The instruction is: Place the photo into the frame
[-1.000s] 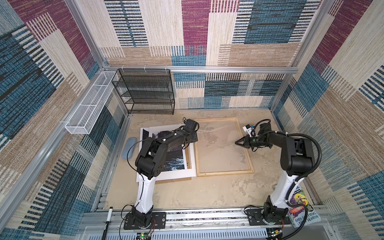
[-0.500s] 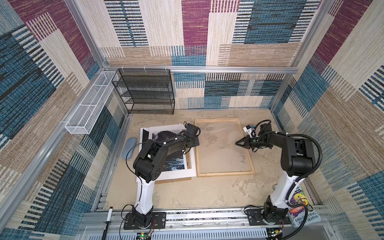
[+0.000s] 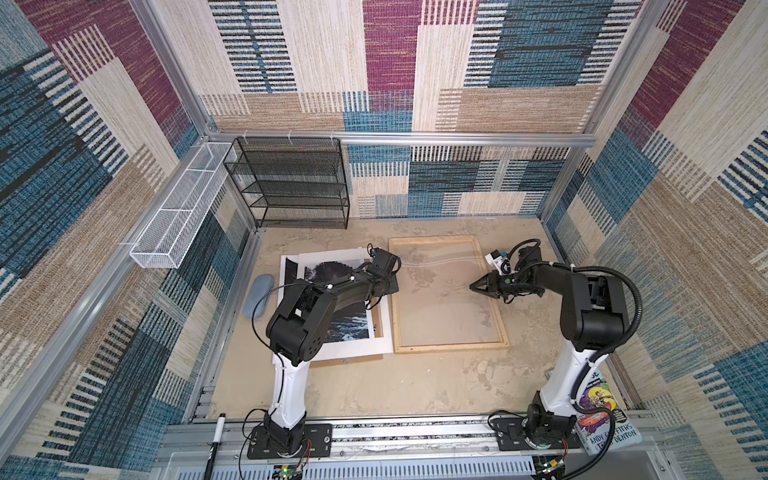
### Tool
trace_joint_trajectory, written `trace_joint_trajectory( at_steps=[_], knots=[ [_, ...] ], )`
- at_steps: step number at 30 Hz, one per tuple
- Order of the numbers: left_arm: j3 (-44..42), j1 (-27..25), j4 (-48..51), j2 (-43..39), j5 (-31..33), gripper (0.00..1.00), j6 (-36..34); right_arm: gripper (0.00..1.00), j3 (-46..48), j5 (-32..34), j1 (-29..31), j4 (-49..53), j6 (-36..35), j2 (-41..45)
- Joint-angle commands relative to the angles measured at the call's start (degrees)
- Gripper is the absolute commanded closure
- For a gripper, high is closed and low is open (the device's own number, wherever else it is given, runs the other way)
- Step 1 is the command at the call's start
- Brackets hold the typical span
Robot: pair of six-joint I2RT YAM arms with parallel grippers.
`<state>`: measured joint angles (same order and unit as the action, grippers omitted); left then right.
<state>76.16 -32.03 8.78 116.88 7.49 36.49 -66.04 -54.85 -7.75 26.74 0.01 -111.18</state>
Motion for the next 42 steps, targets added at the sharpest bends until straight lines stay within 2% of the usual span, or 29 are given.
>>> trace_joint_trajectory(
  at_steps=[1,8,18,42],
  knots=[
    [-0.9,-0.1,-1.6,-1.4,-0.4,0.72,1.0,0.75,-0.2,0.1,0.2,-0.4,0.0,0.8],
    [-2.8,0.0,-2.1,-2.8,0.1,0.72,1.0,0.61,0.2,0.7,0.2,-0.9,0.3,1.7],
    [-3.4,0.0,-2.3,-3.4,-0.2,0.71,1.0,0.49,0.4,2.0,0.2,-1.1,0.9,2.7],
    [-4.9,0.1,-3.1,-4.8,0.2,0.71,1.3,0.35,0.7,9.8,0.2,0.3,2.0,5.8]
  ],
)
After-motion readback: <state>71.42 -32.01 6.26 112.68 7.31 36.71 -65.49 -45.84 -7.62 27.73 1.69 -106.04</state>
